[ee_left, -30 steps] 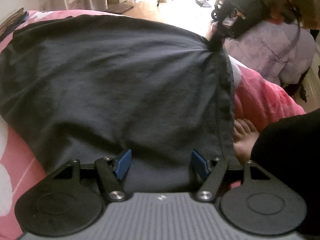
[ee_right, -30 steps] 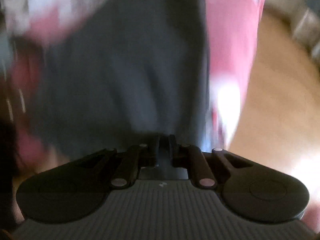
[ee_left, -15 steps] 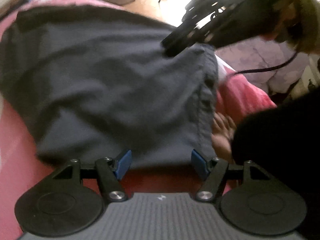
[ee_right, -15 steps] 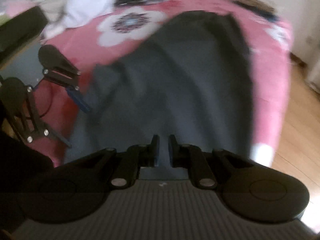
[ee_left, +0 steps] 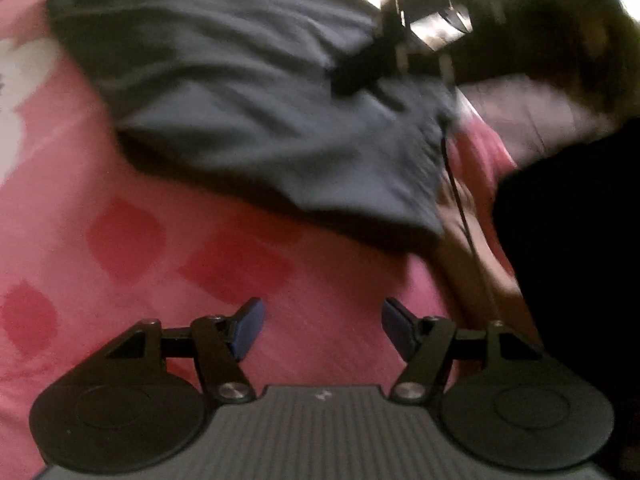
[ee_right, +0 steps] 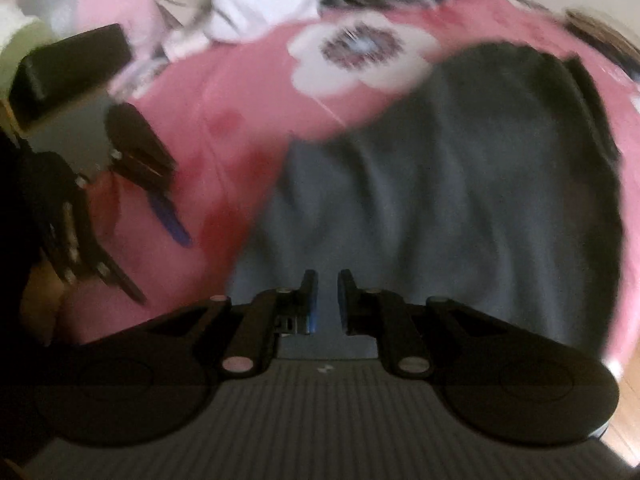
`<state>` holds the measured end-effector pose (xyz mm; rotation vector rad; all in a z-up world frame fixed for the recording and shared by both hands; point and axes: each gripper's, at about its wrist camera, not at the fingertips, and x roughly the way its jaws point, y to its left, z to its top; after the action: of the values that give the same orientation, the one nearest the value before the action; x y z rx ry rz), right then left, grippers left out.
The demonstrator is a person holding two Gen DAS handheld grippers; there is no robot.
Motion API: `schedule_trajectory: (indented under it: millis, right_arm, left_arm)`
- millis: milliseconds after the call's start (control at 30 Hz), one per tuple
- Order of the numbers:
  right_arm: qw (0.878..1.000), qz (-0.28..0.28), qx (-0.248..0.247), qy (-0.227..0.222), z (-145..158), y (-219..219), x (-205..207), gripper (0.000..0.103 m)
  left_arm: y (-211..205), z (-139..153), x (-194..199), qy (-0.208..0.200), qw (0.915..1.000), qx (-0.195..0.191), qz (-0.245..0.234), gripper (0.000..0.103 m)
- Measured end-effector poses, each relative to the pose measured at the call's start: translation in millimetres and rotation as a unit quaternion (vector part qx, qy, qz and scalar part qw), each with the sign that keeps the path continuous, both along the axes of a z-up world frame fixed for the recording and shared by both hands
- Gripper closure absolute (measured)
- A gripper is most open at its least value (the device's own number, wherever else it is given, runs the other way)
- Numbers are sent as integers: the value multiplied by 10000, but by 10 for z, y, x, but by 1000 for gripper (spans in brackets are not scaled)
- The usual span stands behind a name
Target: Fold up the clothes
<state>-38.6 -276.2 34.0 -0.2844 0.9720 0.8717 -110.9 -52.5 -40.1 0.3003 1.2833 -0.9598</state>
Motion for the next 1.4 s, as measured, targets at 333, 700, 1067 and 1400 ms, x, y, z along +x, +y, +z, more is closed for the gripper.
schedule_trajectory:
  millis: [333, 700, 1067, 1400]
  right_arm:
    - [9959, 442, -275, 737, -230, 46, -355, 85]
    - [9887, 1129, -629, 756, -325, 198, -695, 57]
    - [9845, 1375, -1074, 185, -437, 409, -808, 84]
    - [9887, -257, 391, 1425, -445, -121, -485, 98]
  left_arm:
    - [523, 74, 495, -41, 9912, -223, 1307, 36]
    - [317, 123, 625, -140, 9920, -300, 1220, 36]
    - [396, 98, 707, -124, 9884, -238, 1497, 36]
    - [558, 28, 1039, 616, 9713, -832, 2143, 36]
